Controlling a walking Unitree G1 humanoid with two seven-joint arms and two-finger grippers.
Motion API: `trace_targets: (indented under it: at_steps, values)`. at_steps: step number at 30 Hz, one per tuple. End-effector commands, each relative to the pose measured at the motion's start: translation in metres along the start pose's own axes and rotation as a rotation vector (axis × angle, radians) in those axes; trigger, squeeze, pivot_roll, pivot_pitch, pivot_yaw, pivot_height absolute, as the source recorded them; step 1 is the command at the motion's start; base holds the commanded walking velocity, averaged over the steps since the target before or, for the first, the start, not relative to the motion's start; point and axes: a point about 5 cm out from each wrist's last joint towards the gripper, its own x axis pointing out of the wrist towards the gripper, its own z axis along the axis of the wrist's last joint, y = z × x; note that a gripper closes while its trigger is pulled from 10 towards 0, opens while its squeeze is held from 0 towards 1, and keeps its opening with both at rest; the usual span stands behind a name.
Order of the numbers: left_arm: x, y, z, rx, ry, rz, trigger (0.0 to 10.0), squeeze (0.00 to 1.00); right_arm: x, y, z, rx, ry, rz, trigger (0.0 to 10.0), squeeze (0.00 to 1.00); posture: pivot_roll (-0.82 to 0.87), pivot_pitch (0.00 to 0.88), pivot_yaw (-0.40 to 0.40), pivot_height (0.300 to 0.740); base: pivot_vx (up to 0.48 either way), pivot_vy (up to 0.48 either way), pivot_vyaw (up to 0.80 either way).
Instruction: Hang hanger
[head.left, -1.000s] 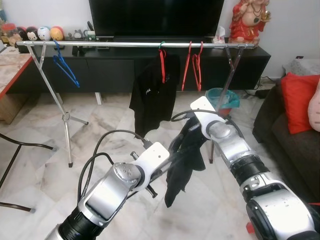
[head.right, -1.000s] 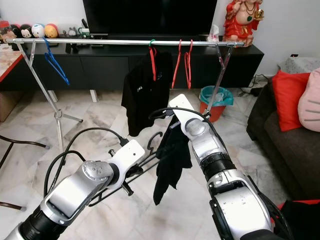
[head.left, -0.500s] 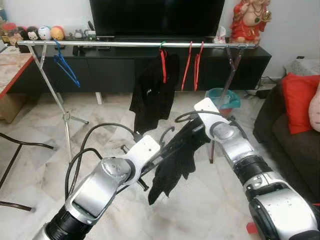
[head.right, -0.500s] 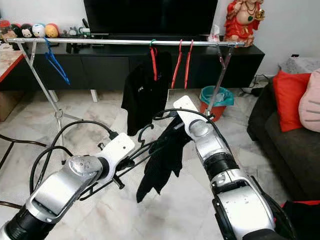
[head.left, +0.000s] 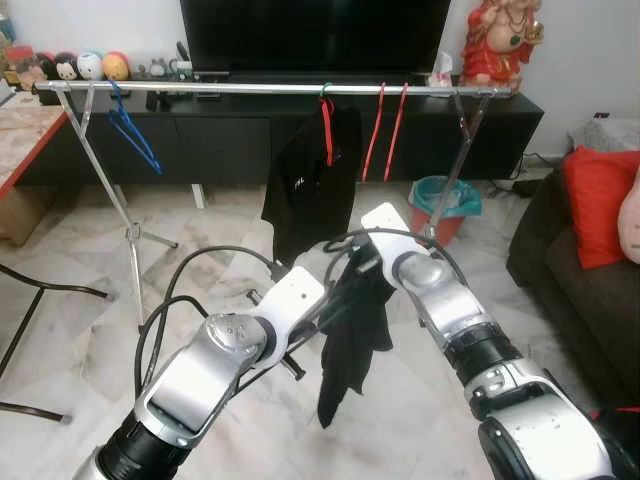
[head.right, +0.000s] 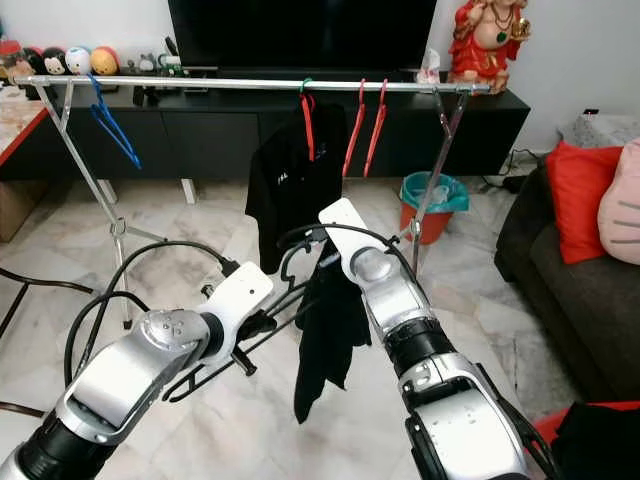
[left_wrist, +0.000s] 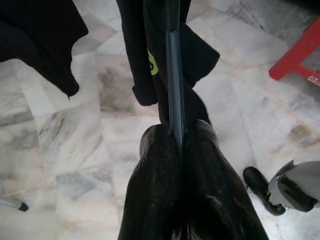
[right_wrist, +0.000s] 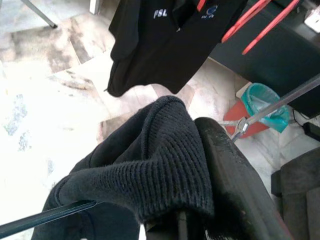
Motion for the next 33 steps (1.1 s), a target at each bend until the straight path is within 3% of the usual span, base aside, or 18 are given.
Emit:
trace_targets:
  at_steps: [1,7,12,21,23,26,33]
  values:
    - [-0.002,0.007,-0.002,0.021,0.032,0.038,10.0,0.00,-0.002,-0.005,-0.002,0.018,-0.001,-0.025,10.0,0.00,0.15,0.000,-0.055,0.740,0.000,0.000,0.00]
    - [-0.005,0.011,-0.007,0.024,0.051,0.056,10.0,0.00,-0.005,-0.017,-0.009,0.020,0.023,-0.076,10.0,0.00,0.15,0.000,-0.056,0.740,0.000,0.000,0.00]
    - [-0.005,0.017,-0.006,0.032,0.050,0.092,10.0,0.00,-0.006,-0.017,-0.008,0.017,0.023,-0.078,10.0,0.00,0.15,0.000,-0.056,0.740,0.000,0.000,0.00]
    - [-0.003,0.018,-0.004,0.029,0.034,0.104,10.0,0.00,-0.015,0.009,0.006,0.048,-0.028,0.046,10.0,0.00,0.14,0.000,-0.056,0.740,0.000,0.000,0.00]
    - [-0.002,0.016,-0.001,0.051,0.006,0.085,10.0,0.00,-0.022,0.028,0.008,0.098,-0.036,0.130,10.0,0.00,0.14,0.000,-0.057,0.740,0.000,0.000,0.00]
    - [-0.001,0.016,0.004,0.050,-0.041,0.074,10.0,0.00,-0.028,0.039,0.004,0.127,-0.022,0.181,10.0,0.00,0.14,0.000,-0.058,0.740,0.000,0.000,0.00]
    - [-0.003,0.029,0.007,0.017,-0.065,0.157,10.0,0.00,-0.038,0.044,-0.001,0.162,-0.005,0.180,10.0,0.00,0.13,0.000,-0.057,0.740,0.000,0.000,0.00]
